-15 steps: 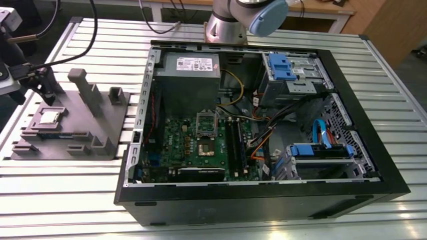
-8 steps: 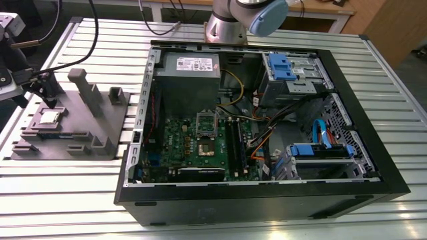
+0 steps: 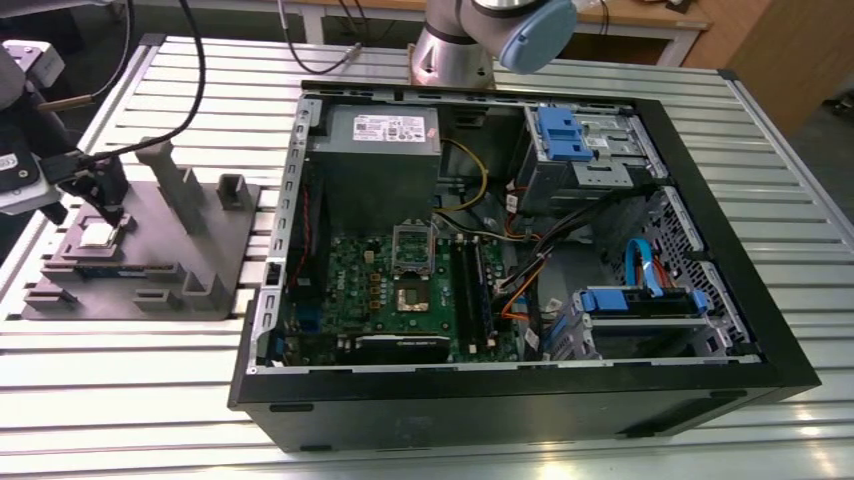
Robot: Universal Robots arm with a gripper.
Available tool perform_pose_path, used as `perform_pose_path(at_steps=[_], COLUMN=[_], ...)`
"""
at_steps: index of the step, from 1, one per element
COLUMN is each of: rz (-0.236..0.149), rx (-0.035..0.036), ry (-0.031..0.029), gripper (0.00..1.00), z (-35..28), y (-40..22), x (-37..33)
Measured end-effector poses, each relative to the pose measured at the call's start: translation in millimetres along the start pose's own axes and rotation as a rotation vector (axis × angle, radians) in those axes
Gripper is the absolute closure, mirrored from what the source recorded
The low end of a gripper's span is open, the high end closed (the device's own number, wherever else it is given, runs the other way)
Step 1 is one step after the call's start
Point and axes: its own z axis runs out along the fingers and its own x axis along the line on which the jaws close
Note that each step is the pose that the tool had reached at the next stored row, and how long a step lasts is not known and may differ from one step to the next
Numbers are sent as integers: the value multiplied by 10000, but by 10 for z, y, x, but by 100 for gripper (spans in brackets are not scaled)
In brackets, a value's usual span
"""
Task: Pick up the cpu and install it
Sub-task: 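Pick up the cpu and move it towards the insertion slot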
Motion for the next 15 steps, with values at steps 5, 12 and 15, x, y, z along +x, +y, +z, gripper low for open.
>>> perform_pose_path(at_steps=[5, 12, 15], rz=[51, 60, 60], rx=[-1, 0, -1], ry=[-2, -2, -2], gripper=[36, 36, 36], z=[91, 199, 218], y=[-10, -17, -18], x=[-1, -2, -2])
